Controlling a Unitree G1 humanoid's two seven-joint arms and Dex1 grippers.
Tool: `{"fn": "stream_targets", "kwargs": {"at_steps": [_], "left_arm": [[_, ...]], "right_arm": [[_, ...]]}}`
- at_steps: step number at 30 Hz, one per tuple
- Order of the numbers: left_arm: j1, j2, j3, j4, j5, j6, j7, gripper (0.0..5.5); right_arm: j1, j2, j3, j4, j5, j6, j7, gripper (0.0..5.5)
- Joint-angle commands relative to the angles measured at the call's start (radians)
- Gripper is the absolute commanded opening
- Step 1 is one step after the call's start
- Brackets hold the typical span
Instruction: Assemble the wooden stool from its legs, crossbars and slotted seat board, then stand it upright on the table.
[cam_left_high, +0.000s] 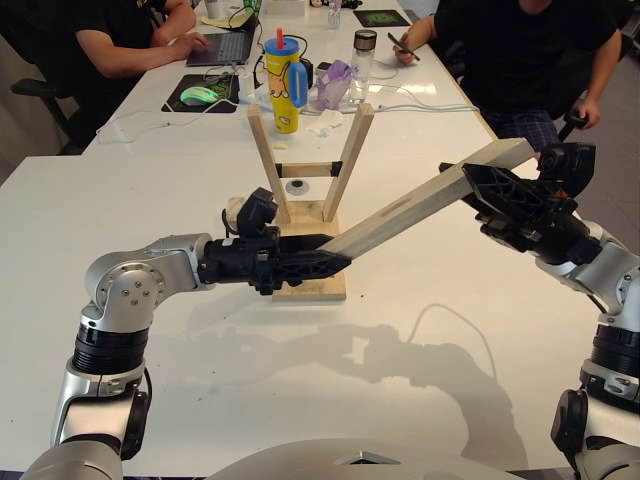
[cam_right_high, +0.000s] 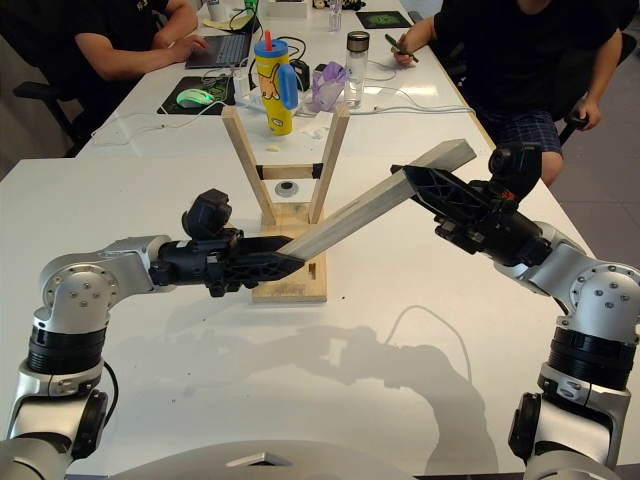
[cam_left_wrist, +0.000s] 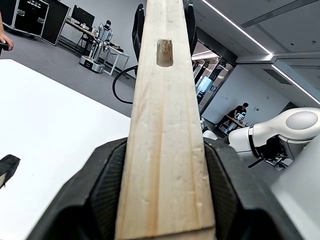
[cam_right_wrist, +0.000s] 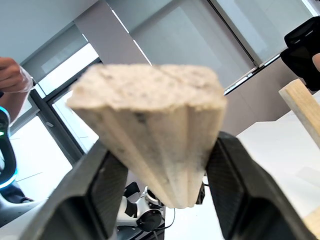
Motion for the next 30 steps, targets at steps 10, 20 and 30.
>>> {"fn": "stream_targets", "kwargs": {"at_steps": [10,20,30], "left_arm": [[0.008,-0.028,0.073,-0.009,0.010,-0.035,0.074,3.08],[0.107,0.040,0.121,-0.240,-0.030,-0.016,0.205,3.75],[0.144,0.210,-0.323,-0.257,0.468,-0.139,0.146,3.75]], "right_arm": [[0.060,-0.057,0.024,-0.045,-0.094,-0.006,0.078,2.12],[0.094,-0.155,0.138,-0.043,-0.482,-0.212,0.239,2.06],[0.051,-0.093,0.281,0.079,-0.805,-0.545,0.340,2.04]]}}
